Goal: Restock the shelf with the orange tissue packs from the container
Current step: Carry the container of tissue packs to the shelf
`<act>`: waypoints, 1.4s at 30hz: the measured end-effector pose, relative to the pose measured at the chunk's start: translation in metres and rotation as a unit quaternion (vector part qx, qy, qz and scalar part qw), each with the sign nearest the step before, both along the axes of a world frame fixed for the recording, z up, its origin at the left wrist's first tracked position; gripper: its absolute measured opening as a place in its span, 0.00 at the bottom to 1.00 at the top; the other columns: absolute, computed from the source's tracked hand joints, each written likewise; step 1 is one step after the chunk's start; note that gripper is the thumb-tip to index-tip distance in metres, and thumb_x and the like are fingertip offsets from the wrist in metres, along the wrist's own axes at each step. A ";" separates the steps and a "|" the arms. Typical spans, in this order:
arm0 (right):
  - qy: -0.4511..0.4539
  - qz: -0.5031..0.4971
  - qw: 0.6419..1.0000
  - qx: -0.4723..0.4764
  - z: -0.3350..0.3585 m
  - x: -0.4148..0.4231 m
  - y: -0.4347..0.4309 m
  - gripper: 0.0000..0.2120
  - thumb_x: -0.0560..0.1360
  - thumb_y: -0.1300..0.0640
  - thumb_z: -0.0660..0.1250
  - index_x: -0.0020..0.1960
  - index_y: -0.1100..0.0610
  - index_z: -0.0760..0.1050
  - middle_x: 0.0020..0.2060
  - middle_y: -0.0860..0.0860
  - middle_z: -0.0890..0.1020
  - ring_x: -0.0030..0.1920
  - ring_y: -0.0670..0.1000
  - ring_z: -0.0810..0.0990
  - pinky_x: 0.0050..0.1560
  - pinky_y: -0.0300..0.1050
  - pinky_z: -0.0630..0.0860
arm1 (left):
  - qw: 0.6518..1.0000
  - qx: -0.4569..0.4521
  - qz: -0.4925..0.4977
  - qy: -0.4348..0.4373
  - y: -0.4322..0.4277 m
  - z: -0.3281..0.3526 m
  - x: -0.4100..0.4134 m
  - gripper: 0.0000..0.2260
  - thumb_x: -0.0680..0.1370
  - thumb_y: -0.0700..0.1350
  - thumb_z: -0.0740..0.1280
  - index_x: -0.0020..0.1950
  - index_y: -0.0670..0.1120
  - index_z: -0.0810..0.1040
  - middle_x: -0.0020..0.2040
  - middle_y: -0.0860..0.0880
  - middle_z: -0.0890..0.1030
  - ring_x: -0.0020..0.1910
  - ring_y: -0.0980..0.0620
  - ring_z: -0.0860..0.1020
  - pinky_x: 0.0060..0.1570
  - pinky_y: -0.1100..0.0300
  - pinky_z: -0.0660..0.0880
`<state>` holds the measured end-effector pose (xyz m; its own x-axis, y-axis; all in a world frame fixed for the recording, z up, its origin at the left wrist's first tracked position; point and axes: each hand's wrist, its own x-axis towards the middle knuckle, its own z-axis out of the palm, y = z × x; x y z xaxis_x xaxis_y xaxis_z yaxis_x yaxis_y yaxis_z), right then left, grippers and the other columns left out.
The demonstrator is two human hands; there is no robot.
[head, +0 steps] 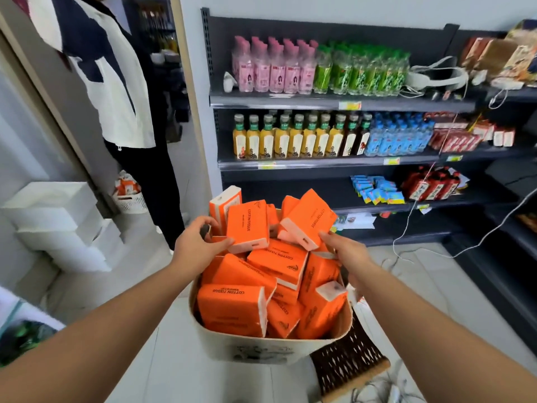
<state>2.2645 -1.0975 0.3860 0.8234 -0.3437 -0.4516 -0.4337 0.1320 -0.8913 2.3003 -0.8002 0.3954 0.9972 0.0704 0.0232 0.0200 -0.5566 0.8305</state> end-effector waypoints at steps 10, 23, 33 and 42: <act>-0.008 -0.009 1.000 -0.001 0.000 0.132 0.036 0.23 0.67 0.52 0.78 0.60 0.55 0.81 0.52 0.56 0.84 0.48 0.55 0.83 0.48 0.49 0.80 | 1.000 0.013 -0.007 0.017 0.036 -0.012 0.132 0.14 0.69 0.51 0.77 0.47 0.52 0.74 0.43 0.54 0.78 0.44 0.54 0.77 0.42 0.57 0.76; 0.037 0.095 0.995 -0.019 -0.046 0.285 0.035 0.23 0.66 0.47 0.78 0.59 0.52 0.81 0.50 0.55 0.85 0.50 0.57 0.84 0.57 0.58 0.79 | 0.995 0.020 0.081 0.056 0.033 -0.045 0.227 0.14 0.69 0.51 0.77 0.47 0.50 0.75 0.42 0.55 0.79 0.42 0.57 0.77 0.37 0.63 0.70; 0.064 0.130 0.989 -0.013 -0.074 0.343 0.024 0.25 0.66 0.51 0.79 0.60 0.56 0.79 0.51 0.56 0.84 0.52 0.55 0.83 0.58 0.52 0.78 | 0.986 0.024 0.137 0.096 0.024 -0.078 0.266 0.13 0.69 0.52 0.77 0.43 0.51 0.75 0.35 0.47 0.77 0.33 0.52 0.73 0.34 0.57 0.70; 0.082 0.129 0.988 -0.020 -0.094 0.378 0.023 0.34 0.59 0.44 0.79 0.61 0.58 0.80 0.50 0.54 0.85 0.51 0.55 0.84 0.59 0.56 0.78 | 0.989 0.024 0.094 0.113 0.030 -0.098 0.312 0.12 0.68 0.52 0.78 0.42 0.52 0.77 0.39 0.52 0.79 0.39 0.54 0.76 0.36 0.61 0.70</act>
